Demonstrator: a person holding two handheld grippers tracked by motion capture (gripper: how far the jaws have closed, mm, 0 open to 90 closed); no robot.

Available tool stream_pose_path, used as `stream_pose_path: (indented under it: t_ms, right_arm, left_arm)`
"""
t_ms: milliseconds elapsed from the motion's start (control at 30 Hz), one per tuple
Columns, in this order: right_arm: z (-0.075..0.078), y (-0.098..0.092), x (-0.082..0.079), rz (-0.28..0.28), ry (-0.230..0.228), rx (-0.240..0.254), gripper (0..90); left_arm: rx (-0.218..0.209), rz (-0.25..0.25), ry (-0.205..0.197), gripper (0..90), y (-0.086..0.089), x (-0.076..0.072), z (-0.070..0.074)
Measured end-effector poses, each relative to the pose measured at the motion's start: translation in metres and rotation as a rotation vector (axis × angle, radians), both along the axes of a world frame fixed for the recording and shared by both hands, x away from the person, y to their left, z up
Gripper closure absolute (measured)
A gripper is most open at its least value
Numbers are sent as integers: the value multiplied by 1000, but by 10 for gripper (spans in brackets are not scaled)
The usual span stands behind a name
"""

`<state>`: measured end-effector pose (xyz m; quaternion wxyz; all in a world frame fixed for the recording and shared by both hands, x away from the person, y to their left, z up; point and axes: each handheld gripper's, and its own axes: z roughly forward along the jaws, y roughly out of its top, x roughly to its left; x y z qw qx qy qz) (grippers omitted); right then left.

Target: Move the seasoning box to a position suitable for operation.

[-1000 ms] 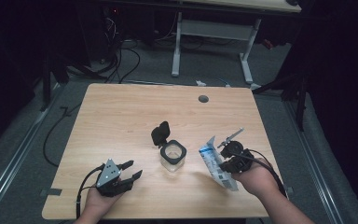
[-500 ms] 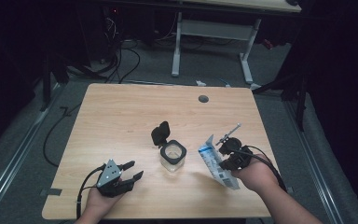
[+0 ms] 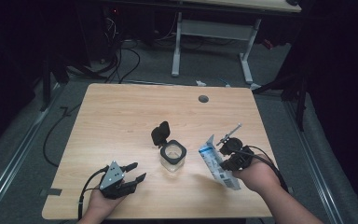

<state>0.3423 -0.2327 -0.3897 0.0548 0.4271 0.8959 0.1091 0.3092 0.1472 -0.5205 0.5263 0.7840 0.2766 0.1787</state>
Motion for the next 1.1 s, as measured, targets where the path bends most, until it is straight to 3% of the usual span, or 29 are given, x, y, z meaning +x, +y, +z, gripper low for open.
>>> stream_pose_path:
  t_ms: [433, 733, 900, 1100]
  right_arm:
    - [1, 8, -4, 35, 10, -12, 896]
    - [14, 18, -4, 51, 24, -13, 896]
    - [22, 27, -2, 57, 26, -17, 896]
    - [26, 35, 0, 84, 21, -9, 896]
  left_arm:
    - [-2, -10, 1, 472, -2, -2, 0]
    - [-10, -24, -4, 461, -4, -3, 0]
    - [-25, -54, -32, 421, -12, -9, 2]
    - [-57, -95, -9, 375, -26, -12, -1]
